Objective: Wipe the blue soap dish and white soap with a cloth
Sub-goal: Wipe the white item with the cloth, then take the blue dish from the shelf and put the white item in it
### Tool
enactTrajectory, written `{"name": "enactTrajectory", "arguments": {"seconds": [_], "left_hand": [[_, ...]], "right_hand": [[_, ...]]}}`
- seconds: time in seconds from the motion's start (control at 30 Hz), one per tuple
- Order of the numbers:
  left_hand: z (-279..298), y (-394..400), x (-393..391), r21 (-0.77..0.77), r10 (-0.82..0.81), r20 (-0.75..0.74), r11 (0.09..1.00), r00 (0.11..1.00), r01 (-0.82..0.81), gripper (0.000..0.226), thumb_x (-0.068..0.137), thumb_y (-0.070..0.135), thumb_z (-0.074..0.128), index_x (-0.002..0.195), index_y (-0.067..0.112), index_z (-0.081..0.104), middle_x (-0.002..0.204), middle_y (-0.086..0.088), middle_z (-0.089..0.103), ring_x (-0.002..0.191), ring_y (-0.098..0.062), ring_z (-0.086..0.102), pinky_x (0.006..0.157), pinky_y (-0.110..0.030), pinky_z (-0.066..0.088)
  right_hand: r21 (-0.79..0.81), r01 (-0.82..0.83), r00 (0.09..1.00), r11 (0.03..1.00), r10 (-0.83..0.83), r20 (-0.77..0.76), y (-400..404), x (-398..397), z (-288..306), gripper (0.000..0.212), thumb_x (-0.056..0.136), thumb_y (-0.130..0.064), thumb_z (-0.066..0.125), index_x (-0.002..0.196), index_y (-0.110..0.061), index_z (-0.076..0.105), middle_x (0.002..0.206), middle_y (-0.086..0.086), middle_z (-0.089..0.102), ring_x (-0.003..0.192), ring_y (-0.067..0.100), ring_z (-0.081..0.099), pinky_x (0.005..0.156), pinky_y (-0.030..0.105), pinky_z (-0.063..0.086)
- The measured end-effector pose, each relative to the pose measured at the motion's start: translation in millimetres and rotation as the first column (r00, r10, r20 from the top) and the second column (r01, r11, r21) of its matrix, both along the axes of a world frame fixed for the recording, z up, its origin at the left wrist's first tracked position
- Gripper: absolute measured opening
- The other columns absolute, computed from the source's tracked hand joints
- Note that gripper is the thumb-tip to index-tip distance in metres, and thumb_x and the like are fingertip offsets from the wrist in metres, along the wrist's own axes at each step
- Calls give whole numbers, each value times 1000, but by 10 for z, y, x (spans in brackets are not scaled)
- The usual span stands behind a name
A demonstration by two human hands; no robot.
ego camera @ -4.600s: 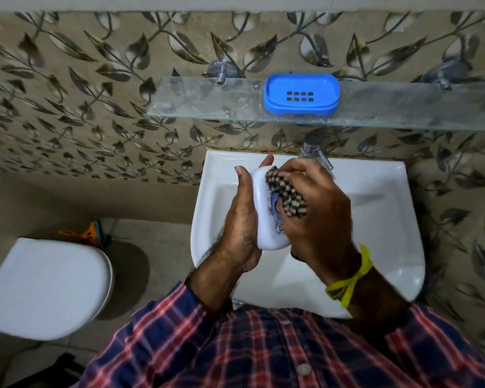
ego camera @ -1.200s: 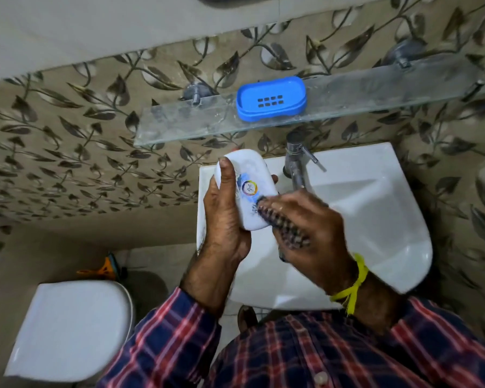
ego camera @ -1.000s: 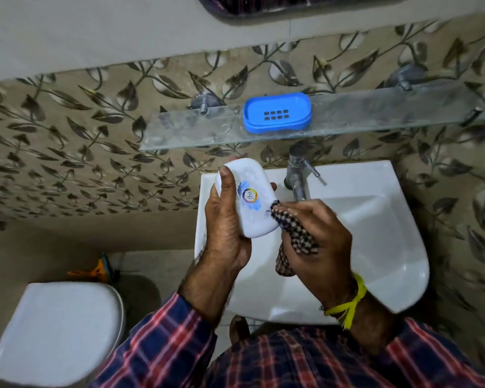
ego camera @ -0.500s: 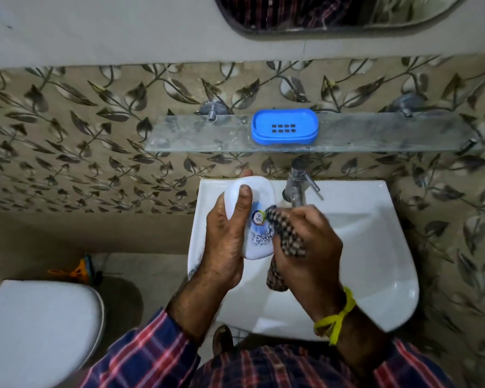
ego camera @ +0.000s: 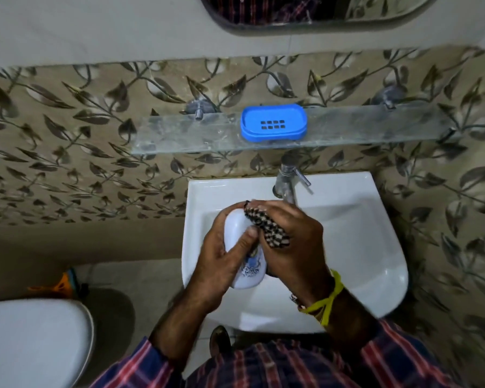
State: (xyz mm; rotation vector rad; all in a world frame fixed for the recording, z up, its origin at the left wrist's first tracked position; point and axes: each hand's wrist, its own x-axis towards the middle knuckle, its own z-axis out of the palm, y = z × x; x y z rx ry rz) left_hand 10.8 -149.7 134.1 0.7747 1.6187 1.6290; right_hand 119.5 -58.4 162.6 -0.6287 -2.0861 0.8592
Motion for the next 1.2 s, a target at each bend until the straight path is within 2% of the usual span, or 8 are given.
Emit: {"name": "enactTrajectory", "arguments": {"seconds": [0.13,0.23,0.4,0.73,0.87,0.97,1.13,1.2], "left_hand": [[-127,-86,-51,-53,154,120,988,981,-148,41,87,38,74,124,24,64,114,-4,75,101,-22,73,81,-37,60],[-217,-154,-148,-93,350,171,936,921,-338,25,89,32,71,108,18,63,89,4,78,80,-13,75,60,-28,59],[-315,-275,-301,-145,353,7,926,936,-348,21,94,22,66,106,14,51,82,8,66,67,6,65,54,-15,51],[-432,-530,-655,-182,221,-192,949,956,-256,13,101,35,53,108,31,43,98,18,64,88,5,65,76,-18,53],[-382,-613,-772,-247,375,114,908,920,-339,20,104,37,51,112,21,60,95,5,68,87,-20,70,63,-53,61],[-379,-682,-792,-247,405,388,911,828,-330,26,105,37,46,116,21,63,108,-5,71,85,-20,71,51,-40,60],[-314,-648,-785,-161,331,734,933,593,-322,39,104,42,37,133,24,57,122,-5,71,98,-30,71,59,-31,60],[-240,-590,-807,-111,245,806,957,539,-269,51,101,52,36,137,22,54,122,-4,70,90,-29,74,50,-30,60]], "right_hand": [[-34,-49,996,998,51,74,30,111,-210,30,84,-8,73,111,-21,74,111,-5,74,106,5,68,95,20,51],[-212,254,964,944,-229,133,101,164,-451,17,78,-29,77,94,-30,72,89,-14,69,89,0,63,85,12,47],[-750,457,886,477,-318,338,258,120,-879,13,72,-19,79,77,-8,73,79,17,75,84,39,72,77,58,59],[-583,569,821,580,-353,449,35,-441,-1088,19,79,-27,76,74,-11,67,77,7,70,81,28,68,76,38,57],[-523,576,804,628,-320,501,71,-691,-1038,20,79,-26,74,77,-7,70,81,12,73,83,32,69,78,44,58],[-623,442,893,645,-250,374,235,-998,-910,13,81,-19,74,80,-7,72,83,12,73,82,29,69,74,39,57],[-942,133,918,309,-397,0,699,-1592,-763,12,83,0,72,77,-8,65,90,16,68,83,26,64,77,43,55],[-918,225,910,327,-407,78,857,-1658,-863,7,84,-2,73,83,-2,66,94,18,67,89,27,63,84,45,55]]}}
